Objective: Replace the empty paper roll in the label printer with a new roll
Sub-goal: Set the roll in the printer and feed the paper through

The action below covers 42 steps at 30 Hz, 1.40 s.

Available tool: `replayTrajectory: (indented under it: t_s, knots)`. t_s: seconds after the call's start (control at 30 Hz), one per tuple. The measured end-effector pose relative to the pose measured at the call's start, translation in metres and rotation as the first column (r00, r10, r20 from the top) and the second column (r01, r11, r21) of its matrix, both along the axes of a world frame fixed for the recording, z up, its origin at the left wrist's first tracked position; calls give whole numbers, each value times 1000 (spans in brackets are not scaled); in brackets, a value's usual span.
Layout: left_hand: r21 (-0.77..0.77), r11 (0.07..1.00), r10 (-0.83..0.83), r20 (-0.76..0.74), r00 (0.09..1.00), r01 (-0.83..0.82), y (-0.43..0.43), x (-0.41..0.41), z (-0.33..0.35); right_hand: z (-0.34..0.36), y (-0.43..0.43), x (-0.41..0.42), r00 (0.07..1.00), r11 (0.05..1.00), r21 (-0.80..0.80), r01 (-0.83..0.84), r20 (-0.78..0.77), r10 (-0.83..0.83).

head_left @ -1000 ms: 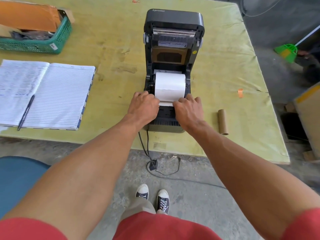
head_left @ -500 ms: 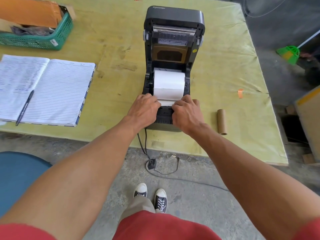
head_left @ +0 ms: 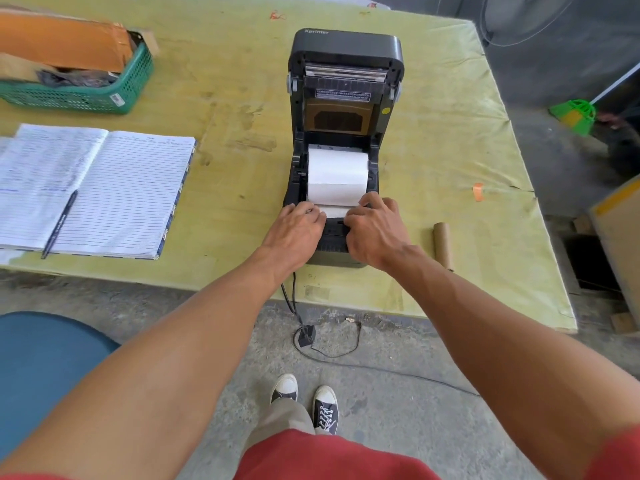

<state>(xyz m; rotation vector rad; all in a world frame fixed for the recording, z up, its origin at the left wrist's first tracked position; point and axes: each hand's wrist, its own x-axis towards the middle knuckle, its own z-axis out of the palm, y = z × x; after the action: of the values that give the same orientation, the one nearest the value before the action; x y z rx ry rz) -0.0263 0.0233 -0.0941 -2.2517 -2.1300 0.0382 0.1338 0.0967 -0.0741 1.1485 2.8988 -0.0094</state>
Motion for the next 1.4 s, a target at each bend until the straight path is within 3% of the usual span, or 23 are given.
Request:
replayTrajectory:
  t_s: [0.2,0.47,0.73,1.07,1.4]
  knots:
    - [-51,999,4,-25,1000,-6,-7,1,1,-3,-7,-13,999,997,-68,33,33,-31]
    - [-83,996,9,23,1000,-7,-12,-1,4,-19,-16,2,982,977,-172,127,-118,-149]
    - [-77,994,83,107,991,-75,-8,-2,17,-3,-2,-1,964,955,-274,118,-200,-176]
    - [-28,981,193,87,977,-192,16,6,29,3,14,-16,983,982,-133,134,-111,-149]
    - [21,996,81,11,997,-81,12,3,19,4,11,-18,1000,999,38,17,-20,-17]
